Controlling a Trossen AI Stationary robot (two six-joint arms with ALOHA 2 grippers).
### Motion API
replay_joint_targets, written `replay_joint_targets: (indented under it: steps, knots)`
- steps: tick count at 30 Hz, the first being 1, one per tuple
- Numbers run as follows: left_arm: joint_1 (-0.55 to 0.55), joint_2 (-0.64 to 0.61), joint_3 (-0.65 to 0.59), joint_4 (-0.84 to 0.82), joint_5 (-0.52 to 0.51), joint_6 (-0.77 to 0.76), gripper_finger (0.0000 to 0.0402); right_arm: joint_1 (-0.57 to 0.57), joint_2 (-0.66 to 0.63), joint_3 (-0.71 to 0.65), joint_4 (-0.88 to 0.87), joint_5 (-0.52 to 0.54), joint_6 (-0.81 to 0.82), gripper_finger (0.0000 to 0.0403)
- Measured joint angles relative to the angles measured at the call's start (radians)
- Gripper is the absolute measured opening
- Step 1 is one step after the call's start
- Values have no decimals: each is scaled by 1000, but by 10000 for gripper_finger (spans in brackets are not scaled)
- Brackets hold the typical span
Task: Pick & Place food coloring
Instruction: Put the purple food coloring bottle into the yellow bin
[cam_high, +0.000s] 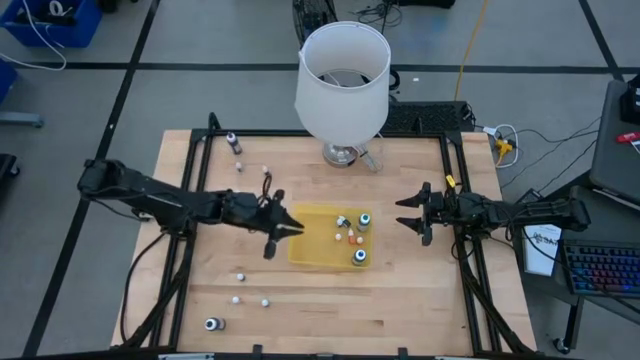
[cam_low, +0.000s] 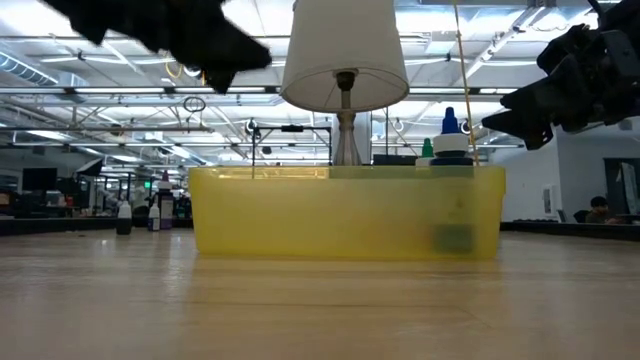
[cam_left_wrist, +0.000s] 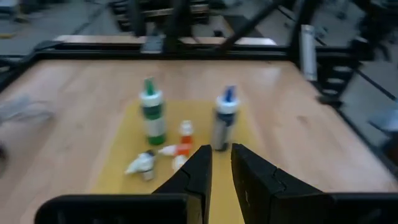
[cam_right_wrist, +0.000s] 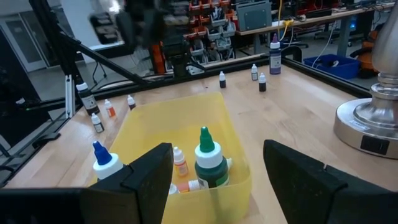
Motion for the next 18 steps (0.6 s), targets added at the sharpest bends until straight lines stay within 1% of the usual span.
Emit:
replay_joint_targets:
  steps: [2, 5, 7, 9, 12, 14, 16, 18]
  knots:
    - [56, 15, -67, 124, 11, -9, 67, 0, 1, 0, 0, 0, 0, 238]
    - [169, 16, -147, 334, 94, -22, 67, 0, 2, 0, 0, 0, 0, 238]
    - [258, 14, -178, 427, 143, -37, 67, 0, 2, 0, 0, 0, 0, 238]
    - [351, 16, -189, 476, 165, -68, 67, 0, 2, 0, 0, 0, 0, 238]
    - [492, 15, -167, 458, 174, -118, 65, 0, 2, 0, 0, 0, 0, 238]
    - [586, 15, -138, 402, 174, -174, 54, 0, 2, 0, 0, 0, 0, 238]
    - [674, 16, -87, 318, 177, -238, 34, 0, 2, 0, 0, 0, 0, 237]
    - [752, 15, -17, 182, 193, -277, 11, 0, 2, 0, 0, 0, 0, 238]
